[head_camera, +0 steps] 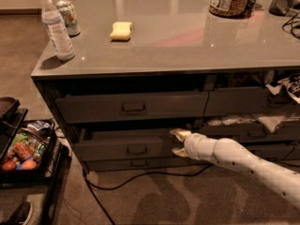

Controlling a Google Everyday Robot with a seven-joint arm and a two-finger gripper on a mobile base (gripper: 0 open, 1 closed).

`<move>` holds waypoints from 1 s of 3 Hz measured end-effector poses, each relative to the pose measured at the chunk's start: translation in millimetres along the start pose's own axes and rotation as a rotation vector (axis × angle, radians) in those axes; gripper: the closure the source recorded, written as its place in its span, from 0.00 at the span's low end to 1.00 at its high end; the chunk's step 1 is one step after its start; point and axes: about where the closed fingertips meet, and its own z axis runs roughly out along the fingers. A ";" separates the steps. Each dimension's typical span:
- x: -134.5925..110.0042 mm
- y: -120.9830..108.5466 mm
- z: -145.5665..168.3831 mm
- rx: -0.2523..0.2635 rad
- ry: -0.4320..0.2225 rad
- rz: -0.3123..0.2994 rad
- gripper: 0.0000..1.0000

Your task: Open middle drawer

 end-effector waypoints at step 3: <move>2.4 -13.3 1.0 0.065 -0.038 -0.016 1.00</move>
Offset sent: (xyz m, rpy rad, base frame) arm 0.0002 0.0012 0.0056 0.0271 -0.0457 0.0027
